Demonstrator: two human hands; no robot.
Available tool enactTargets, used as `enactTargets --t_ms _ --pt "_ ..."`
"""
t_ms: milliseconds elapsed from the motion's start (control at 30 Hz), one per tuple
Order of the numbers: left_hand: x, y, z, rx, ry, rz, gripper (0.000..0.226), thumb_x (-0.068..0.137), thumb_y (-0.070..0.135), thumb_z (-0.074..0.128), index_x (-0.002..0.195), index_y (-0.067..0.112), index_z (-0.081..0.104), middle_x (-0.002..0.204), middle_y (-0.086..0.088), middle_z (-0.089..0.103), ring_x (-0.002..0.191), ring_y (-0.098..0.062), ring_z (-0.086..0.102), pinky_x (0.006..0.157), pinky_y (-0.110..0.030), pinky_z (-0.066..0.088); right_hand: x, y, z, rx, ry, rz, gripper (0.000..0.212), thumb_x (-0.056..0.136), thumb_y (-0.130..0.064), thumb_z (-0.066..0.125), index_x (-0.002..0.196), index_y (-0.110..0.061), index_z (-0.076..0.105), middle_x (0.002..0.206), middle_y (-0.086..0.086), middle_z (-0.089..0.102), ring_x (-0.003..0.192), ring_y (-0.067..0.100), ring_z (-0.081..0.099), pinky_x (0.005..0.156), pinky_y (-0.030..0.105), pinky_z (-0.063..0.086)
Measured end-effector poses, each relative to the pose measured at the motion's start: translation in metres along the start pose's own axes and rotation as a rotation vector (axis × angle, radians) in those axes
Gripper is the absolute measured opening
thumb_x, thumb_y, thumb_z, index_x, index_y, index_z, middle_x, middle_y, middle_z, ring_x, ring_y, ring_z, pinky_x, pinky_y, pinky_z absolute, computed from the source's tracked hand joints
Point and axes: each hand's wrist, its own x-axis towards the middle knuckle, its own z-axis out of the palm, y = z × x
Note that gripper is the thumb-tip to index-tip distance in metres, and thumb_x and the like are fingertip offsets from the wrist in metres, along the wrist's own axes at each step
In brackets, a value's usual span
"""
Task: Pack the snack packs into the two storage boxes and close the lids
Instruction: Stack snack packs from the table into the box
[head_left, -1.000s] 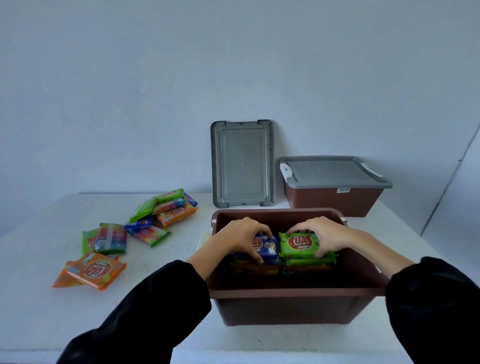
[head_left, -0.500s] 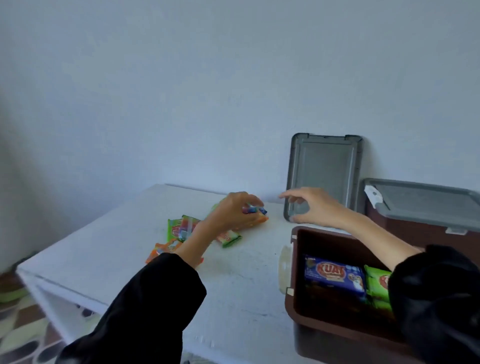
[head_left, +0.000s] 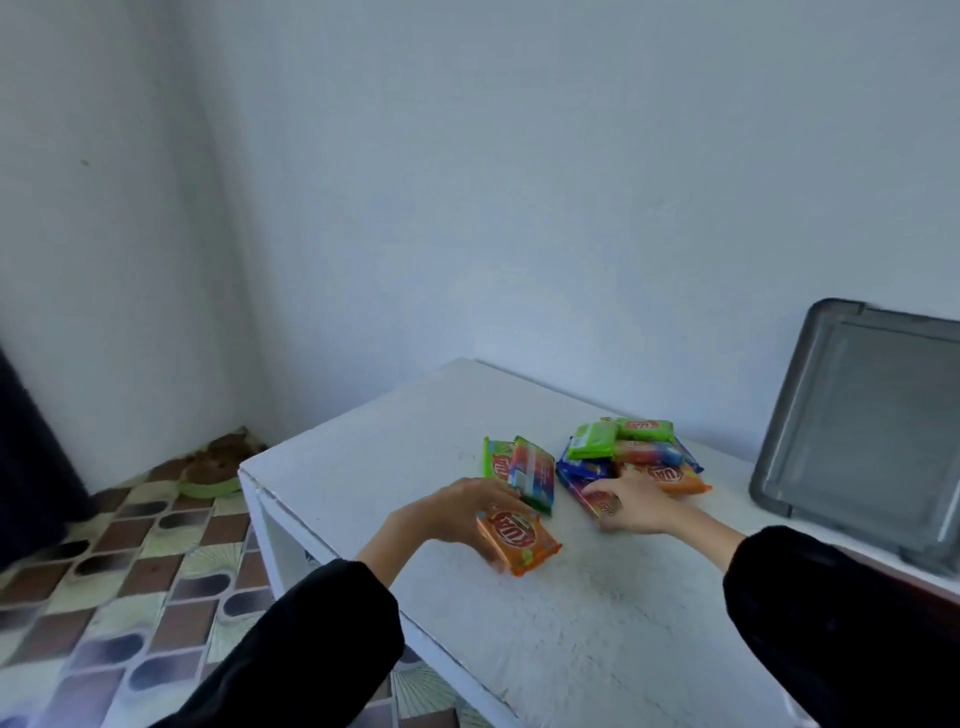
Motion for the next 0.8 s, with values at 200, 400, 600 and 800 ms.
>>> enactTargets --t_ms 200,400,600,800 --pt "0.009 -0.001 0.005 0.11 0.012 0.08 0.068 0.074 0.031 0.076 0.135 0.027 0.047 0.145 0.003 0.041 0.135 -0.016 0.029 0.109 -0.031 0.024 0.005 -0.001 0.016 -0.029 0.08 0.05 0.058 0.085 -0.036 0.061 0.138 -0.029 0.038 0.134 0.015 0.048 0.122 0.029 0.044 0.102 0.033 0.032" --pt "0.013 -0.002 0.01 0.302 0.091 -0.002 0.076 0.065 0.058 0.073 0.13 0.028 0.046 0.132 0.0 0.047 0.121 -0.02 0.042 0.105 -0.036 0.031 0.001 0.0 0.011 -0.076 0.074 0.052 0.067 0.085 -0.017 0.06 0.143 -0.028 0.028 0.138 0.013 0.045 0.126 0.029 0.041 0.1 0.032 0.035" --pt "0.012 0.002 0.015 0.25 0.074 0.009 0.077 0.068 0.052 0.075 0.132 0.025 0.042 0.134 -0.001 0.045 0.121 -0.02 0.043 0.103 -0.035 0.036 0.002 -0.002 0.022 -0.075 0.01 0.125 0.073 0.084 -0.039 0.061 0.145 -0.035 0.021 0.145 0.024 0.027 0.134 0.038 0.029 0.107 0.036 0.031" --pt "0.008 0.007 0.013 0.128 0.046 0.059 0.068 0.075 0.035 0.074 0.135 0.028 0.044 0.137 0.0 0.049 0.123 -0.016 0.046 0.095 -0.022 0.034 -0.001 -0.006 0.01 -0.105 -0.004 0.105 0.074 0.083 -0.027 0.064 0.145 -0.032 0.023 0.143 0.019 0.034 0.129 0.032 0.039 0.096 0.028 0.04"
